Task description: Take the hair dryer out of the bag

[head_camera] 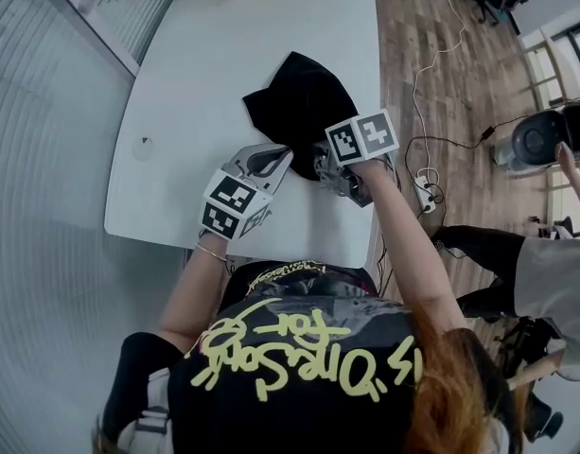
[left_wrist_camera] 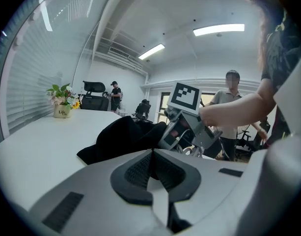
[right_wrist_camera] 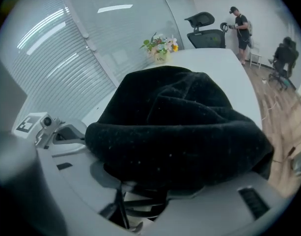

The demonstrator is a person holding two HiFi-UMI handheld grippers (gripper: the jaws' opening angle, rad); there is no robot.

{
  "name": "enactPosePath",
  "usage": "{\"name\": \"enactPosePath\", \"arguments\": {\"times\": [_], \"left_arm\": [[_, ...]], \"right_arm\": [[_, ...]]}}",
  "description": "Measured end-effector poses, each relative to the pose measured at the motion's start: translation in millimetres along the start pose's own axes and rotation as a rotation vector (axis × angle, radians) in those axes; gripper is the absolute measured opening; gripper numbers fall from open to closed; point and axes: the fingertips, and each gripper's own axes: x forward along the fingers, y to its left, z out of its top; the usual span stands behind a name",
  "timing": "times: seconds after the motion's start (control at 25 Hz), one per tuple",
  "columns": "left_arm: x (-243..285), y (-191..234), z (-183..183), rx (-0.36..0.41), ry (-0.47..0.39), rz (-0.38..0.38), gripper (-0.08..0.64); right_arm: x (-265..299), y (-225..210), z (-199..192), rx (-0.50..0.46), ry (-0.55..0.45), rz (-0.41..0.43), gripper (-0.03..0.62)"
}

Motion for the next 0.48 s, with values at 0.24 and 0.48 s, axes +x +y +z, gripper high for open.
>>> {"name": "enactPosePath", "arguments": {"times": [0.24,0.48], "left_arm": [[-3.8,0.9,-1.7,0.024,-0.001,0.021,0.002],[-17.3,4.7,11.1,0.003,-0.034,0.06,0.061]], "right_arm": [[2.5,-2.2,1.0,0.024,-0.014,0.021,0.189],[-15.6,10.5,8.5,0.07,-0.106,0.104,0.186]]}}
